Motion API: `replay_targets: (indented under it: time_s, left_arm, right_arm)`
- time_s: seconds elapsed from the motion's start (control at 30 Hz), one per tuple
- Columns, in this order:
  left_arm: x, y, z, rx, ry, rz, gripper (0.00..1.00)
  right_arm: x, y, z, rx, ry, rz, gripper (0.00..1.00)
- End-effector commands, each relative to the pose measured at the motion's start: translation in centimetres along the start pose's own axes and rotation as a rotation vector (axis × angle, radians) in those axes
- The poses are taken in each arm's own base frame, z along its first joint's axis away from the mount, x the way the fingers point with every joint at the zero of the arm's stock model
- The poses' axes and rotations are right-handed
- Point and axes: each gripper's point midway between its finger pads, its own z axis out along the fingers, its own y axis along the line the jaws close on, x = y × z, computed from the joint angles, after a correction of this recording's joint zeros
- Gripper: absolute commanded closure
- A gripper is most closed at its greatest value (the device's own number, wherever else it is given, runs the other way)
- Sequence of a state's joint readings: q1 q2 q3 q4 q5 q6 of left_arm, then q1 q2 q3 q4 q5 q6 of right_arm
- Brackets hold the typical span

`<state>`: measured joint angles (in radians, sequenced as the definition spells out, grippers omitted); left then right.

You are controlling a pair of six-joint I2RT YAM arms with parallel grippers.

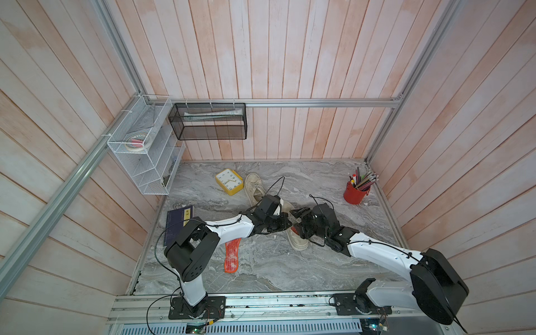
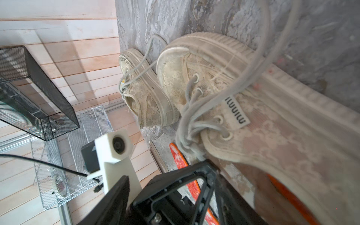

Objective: Remove the insole from the shoe
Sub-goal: Untie the shoelace on the shoe.

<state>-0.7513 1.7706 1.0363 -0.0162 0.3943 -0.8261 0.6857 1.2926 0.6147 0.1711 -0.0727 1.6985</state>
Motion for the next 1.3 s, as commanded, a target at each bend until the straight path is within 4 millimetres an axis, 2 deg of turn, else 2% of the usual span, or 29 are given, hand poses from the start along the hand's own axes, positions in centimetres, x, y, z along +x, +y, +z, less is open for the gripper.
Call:
replay_targets:
  time_s: [0.0,0.2,0.53,0.93,1.13,1.27]
  left_arm:
    - [-0.8,-2.2,-0.3,0.061,-0.009,0.05,1.0]
    - [-0.8,-2.2,-0.3,0.059,-0.007,0.047,1.0]
    - [-0.2,-1.9,-0.1,0.061,0.014,0.047,1.0]
    - [1.2,-2.0,0.5,0.096,0.071,0.054,1.0]
    - [2.6,-3.7,1.2,0.146,0.139,0.118,1.0]
    - [3.6,-4.0,1.2,0.151,0.166,0.141,1.0]
  right_arm:
    - [0.2,-1.5,0.6,0.057,0.008,0.016,0.29]
    - [-0.7,-0.8,1.7,0.005,-0.018,0.021,0.3]
    - [-3.0,2.1,2.0,-0.149,-0.068,0.023,0.38]
    - [-3.0,4.7,2.2,-0.307,-0.063,-0.006,0.39]
    - [-3.5,6.6,3.3,-0.347,-0.111,-0.131,0.33]
    - [-4.0,8.0,3.1,-0.379,-0.176,-0.259,0.3]
